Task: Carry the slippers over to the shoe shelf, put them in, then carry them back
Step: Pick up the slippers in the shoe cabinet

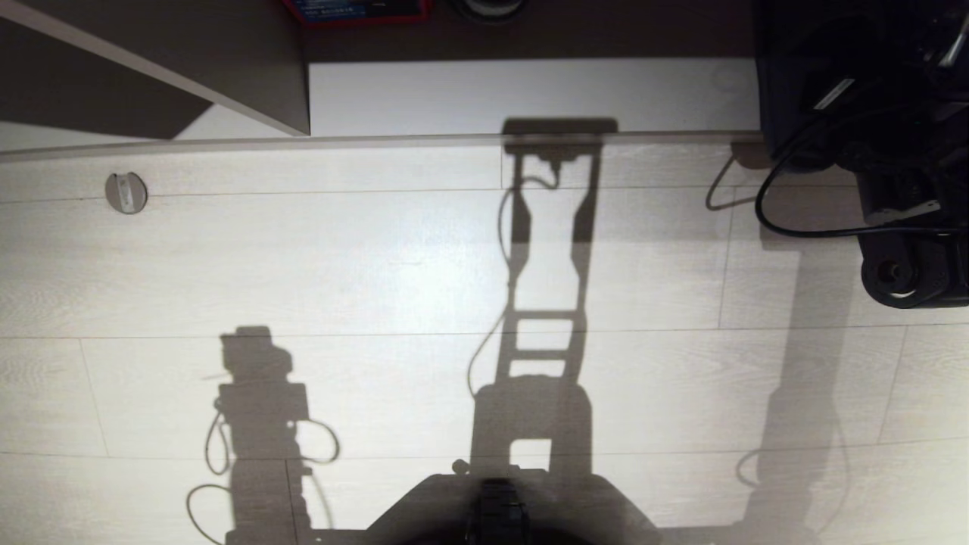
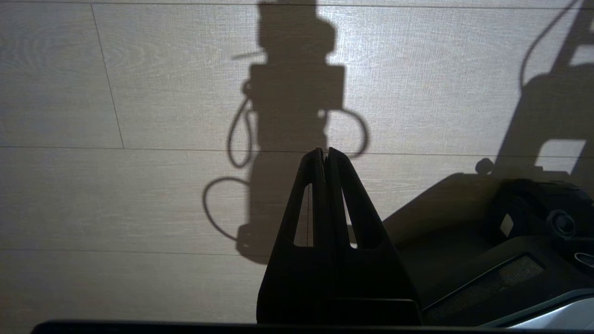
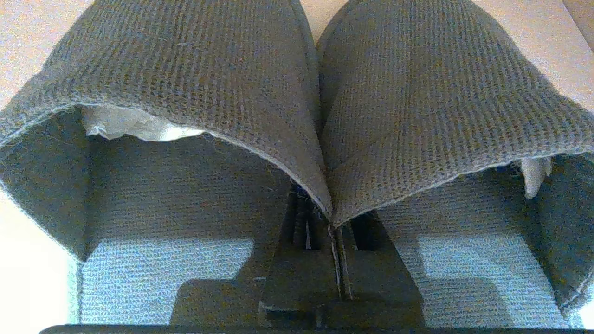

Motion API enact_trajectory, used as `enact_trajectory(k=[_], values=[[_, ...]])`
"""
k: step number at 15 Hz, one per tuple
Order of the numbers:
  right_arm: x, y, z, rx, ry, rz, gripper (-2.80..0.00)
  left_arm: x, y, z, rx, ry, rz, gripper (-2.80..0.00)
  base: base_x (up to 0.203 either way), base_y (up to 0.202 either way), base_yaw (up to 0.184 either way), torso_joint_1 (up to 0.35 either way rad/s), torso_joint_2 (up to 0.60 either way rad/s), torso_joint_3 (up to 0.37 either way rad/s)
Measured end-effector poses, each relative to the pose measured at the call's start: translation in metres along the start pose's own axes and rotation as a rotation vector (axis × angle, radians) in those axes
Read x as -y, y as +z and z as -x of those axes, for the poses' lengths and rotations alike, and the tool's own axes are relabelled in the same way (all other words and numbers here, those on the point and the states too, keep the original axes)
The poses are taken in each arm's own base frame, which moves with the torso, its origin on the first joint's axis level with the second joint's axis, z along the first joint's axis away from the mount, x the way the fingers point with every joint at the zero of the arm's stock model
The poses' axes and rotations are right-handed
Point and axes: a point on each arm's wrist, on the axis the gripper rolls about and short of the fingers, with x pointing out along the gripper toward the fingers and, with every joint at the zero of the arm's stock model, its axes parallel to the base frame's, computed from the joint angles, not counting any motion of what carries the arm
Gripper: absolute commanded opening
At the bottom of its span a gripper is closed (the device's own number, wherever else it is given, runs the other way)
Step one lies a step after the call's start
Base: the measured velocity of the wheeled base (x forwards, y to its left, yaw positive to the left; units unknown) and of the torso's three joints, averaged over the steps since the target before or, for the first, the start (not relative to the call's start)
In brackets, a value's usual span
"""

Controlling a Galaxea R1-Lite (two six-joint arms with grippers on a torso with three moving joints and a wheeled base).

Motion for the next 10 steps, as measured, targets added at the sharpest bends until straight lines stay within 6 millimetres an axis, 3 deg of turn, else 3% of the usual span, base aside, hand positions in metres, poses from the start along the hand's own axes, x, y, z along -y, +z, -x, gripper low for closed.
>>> enact_trajectory(k=[5, 10], values=[[0.0, 0.002, 0.0, -0.002, -0.001, 0.0, -2.8, 0.0, 0.0, 0.0, 0.0, 0.0, 0.0, -2.8, 0.0, 0.0, 0.0, 0.0, 0.0, 0.0], [0.003, 0.043, -0.001, 0.05, -0.011, -0.006, -2.8, 0.0, 0.0, 0.0, 0.0, 0.0, 0.0, -2.8, 0.0, 0.0, 0.0, 0.0, 0.0, 0.0]])
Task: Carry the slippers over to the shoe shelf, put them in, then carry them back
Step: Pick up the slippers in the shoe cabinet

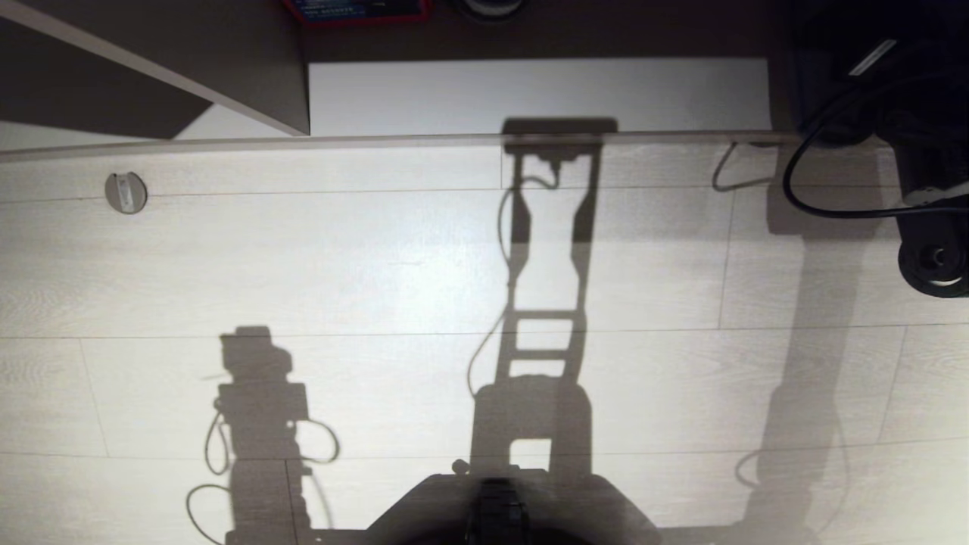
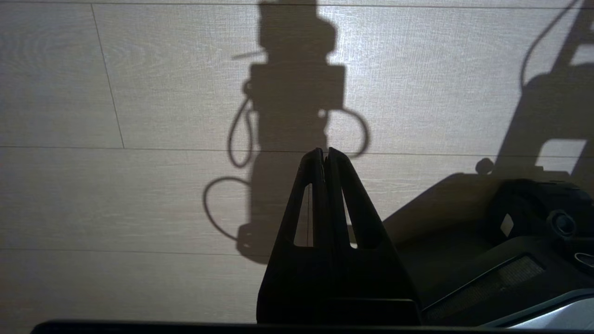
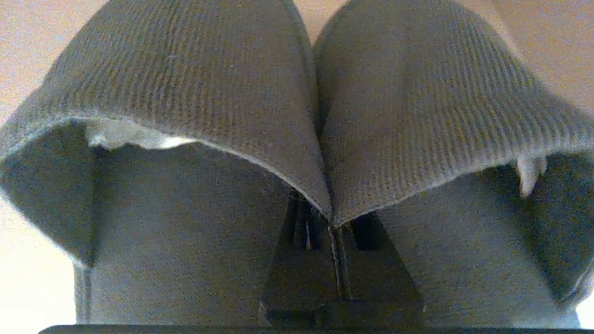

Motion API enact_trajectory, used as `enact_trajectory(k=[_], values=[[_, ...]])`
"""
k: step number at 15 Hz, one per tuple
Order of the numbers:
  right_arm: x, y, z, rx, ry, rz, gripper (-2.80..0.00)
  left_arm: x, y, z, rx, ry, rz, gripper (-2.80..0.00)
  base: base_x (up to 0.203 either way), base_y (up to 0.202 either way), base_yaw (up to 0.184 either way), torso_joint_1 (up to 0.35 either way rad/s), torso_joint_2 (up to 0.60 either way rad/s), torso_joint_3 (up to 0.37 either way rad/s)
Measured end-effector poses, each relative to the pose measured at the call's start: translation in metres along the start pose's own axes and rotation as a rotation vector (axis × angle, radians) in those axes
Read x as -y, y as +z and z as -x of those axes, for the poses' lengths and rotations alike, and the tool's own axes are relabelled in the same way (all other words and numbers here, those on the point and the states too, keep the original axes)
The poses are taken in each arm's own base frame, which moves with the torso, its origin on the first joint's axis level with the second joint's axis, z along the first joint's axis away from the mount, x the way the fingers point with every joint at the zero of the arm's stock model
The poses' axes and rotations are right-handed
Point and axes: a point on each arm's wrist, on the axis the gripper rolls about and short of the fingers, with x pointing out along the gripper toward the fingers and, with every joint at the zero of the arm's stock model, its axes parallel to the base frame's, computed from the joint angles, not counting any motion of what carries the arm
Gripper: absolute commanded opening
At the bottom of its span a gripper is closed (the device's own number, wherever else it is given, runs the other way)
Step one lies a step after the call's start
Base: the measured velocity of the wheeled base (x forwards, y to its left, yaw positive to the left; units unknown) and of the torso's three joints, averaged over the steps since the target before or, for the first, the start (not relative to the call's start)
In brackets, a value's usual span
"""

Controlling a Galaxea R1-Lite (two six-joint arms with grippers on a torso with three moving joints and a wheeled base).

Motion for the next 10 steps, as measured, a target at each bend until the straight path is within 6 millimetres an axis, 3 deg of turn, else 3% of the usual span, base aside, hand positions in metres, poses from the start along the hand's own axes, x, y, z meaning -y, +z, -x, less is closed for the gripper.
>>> enact_trajectory(k=[4, 10], values=[[0.002, 0.023, 0.01, -0.009, 0.004, -0.001, -2.8, 0.0, 0.0, 0.0, 0.0, 0.0, 0.0, -2.8, 0.0, 0.0, 0.0, 0.0, 0.0, 0.0], [0.006, 0.022, 0.044, -0.167, 0.016, 0.008, -2.8, 0.0, 0.0, 0.0, 0.0, 0.0, 0.0, -2.8, 0.0, 0.0, 0.0, 0.0, 0.0, 0.0]])
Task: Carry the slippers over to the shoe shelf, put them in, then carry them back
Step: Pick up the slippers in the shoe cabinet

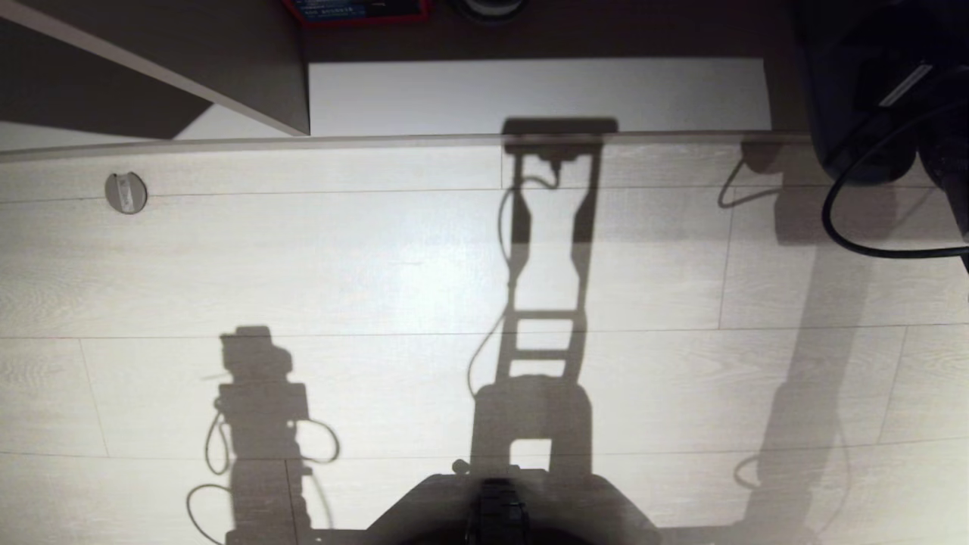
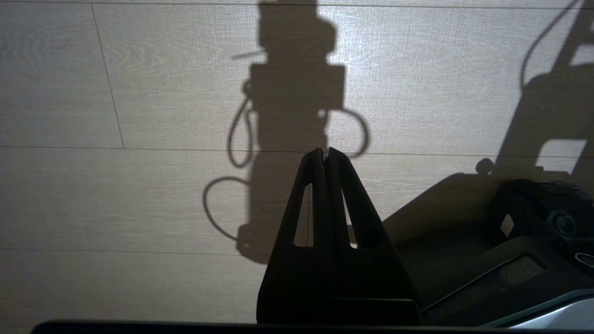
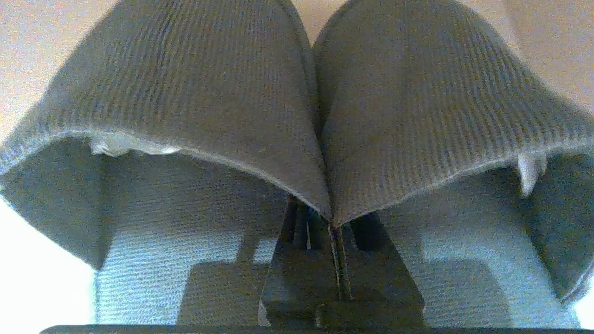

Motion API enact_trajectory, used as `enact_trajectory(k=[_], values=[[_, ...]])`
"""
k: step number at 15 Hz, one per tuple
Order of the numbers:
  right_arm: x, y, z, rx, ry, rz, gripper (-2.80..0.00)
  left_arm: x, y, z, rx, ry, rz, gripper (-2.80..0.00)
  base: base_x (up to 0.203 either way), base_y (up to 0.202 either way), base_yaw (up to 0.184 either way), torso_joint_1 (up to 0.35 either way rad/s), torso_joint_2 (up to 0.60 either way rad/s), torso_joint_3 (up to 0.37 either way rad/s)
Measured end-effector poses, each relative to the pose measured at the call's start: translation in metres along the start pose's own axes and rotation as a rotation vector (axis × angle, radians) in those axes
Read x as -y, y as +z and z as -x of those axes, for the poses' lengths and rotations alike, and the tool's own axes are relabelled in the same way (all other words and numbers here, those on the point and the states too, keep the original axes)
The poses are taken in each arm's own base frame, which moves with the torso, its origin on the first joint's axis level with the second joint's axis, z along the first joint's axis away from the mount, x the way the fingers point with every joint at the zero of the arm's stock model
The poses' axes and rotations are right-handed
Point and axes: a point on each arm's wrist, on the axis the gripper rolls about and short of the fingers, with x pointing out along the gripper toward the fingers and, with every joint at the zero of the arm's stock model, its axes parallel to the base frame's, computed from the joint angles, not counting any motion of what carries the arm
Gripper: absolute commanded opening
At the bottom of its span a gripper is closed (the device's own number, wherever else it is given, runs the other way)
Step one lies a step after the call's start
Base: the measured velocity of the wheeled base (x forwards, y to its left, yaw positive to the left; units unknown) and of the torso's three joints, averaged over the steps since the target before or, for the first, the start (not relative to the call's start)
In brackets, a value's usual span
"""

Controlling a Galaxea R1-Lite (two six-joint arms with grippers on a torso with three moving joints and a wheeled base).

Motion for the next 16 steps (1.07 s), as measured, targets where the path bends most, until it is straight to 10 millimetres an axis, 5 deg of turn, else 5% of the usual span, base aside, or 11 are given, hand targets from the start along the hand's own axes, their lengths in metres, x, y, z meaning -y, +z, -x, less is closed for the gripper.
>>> enact_trajectory(k=[4, 16], values=[[0.0, -0.003, 0.033, -0.127, 0.013, -0.021, -2.8, 0.0, 0.0, 0.0, 0.0, 0.0, 0.0, -2.8, 0.0, 0.0, 0.0, 0.0, 0.0, 0.0], [0.013, 0.054, 0.13, -0.256, 0.029, -0.026, -2.8, 0.0, 0.0, 0.0, 0.0, 0.0, 0.0, -2.8, 0.0, 0.0, 0.0, 0.0, 0.0, 0.0]])
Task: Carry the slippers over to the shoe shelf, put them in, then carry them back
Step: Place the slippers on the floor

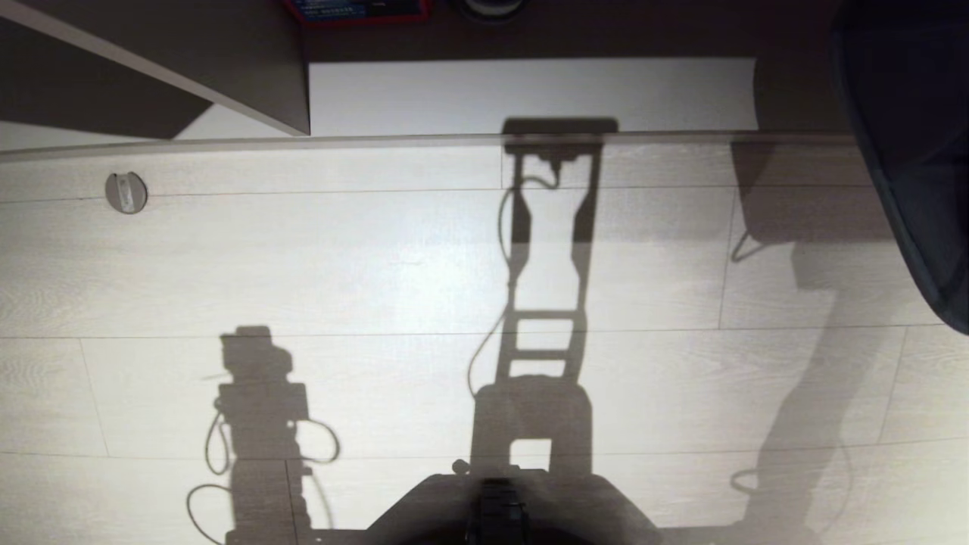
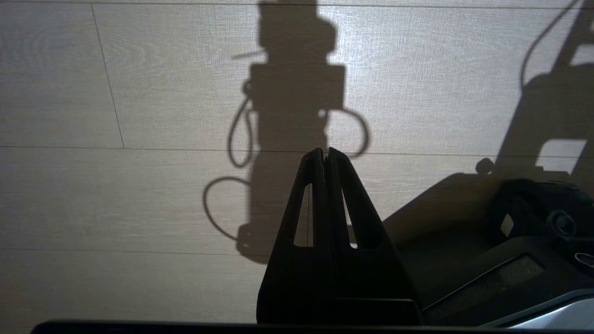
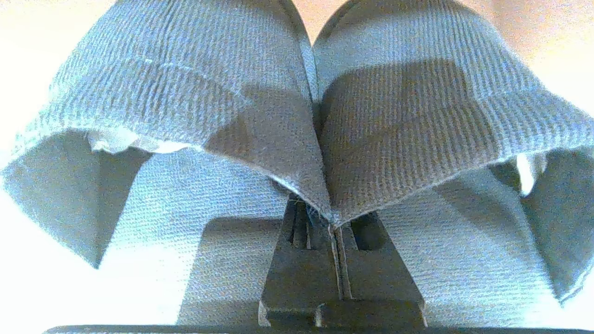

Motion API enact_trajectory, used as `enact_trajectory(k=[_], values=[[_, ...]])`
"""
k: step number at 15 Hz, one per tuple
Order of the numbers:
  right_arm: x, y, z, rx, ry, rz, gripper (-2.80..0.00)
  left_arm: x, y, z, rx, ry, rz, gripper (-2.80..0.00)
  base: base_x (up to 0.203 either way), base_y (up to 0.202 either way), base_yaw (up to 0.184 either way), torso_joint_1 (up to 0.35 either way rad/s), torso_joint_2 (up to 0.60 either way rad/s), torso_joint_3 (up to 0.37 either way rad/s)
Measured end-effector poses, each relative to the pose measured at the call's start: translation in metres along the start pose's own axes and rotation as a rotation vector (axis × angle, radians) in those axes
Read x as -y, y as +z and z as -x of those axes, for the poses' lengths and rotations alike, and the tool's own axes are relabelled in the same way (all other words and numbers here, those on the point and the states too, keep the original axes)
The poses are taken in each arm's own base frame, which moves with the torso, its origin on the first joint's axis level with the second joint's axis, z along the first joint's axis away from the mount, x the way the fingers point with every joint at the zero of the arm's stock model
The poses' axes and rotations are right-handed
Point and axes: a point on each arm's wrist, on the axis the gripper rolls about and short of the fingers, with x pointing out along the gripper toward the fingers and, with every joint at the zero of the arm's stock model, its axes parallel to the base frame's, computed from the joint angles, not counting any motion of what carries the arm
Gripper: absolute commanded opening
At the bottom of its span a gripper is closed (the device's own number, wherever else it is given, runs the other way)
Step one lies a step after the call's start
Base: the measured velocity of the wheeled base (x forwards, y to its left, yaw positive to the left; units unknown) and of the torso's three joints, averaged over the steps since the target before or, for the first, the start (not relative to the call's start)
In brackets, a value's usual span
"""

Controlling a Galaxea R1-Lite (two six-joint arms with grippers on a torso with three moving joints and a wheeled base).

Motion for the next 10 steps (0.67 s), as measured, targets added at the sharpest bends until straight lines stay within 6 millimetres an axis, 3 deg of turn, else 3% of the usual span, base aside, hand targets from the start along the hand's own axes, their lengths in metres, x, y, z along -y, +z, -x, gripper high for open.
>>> enact_trajectory(k=[10], values=[[0.011, -0.02, 0.119, -0.231, 0.052, 0.026, -2.8, 0.0, 0.0, 0.0, 0.0, 0.0, -0.001, -2.8, 0.0, 0.0, 0.0, 0.0, 0.0, 0.0]])
